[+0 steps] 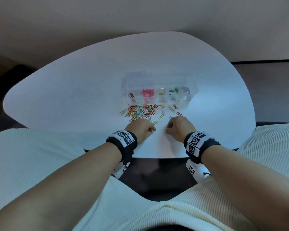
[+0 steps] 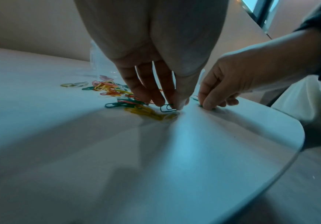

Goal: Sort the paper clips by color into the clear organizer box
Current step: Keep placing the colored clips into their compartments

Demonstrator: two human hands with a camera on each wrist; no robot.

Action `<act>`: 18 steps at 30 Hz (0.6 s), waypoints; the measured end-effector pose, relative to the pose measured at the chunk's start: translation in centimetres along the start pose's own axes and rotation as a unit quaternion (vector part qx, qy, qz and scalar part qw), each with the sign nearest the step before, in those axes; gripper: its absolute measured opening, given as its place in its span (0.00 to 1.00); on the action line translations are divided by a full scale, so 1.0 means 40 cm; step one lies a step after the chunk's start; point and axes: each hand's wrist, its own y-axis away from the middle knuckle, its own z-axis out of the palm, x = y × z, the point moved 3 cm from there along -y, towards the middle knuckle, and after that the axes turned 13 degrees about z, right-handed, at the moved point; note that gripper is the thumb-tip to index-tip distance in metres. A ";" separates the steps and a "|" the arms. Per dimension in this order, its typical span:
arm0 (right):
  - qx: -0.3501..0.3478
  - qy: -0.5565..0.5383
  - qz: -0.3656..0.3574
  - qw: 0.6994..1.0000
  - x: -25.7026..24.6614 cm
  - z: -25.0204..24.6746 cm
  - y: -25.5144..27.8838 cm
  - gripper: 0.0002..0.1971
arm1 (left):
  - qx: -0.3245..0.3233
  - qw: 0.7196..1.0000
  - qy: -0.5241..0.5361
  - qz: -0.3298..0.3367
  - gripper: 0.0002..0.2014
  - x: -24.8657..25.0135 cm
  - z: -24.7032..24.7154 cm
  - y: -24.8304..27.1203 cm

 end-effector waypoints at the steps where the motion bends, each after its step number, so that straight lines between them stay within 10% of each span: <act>1: -0.005 0.007 0.003 1.000 -0.001 0.002 0.001 0.06 | 0.013 1.000 0.017 -0.004 0.12 0.004 -0.006 0.003; 9: -0.038 0.165 -0.066 0.983 -0.017 -0.023 -0.020 0.12 | 0.142 0.968 0.200 -0.055 0.10 0.042 -0.110 0.013; 18: 0.017 0.191 -0.092 0.977 -0.044 -0.004 -0.014 0.14 | 0.048 0.986 0.160 -0.020 0.13 0.016 -0.100 -0.019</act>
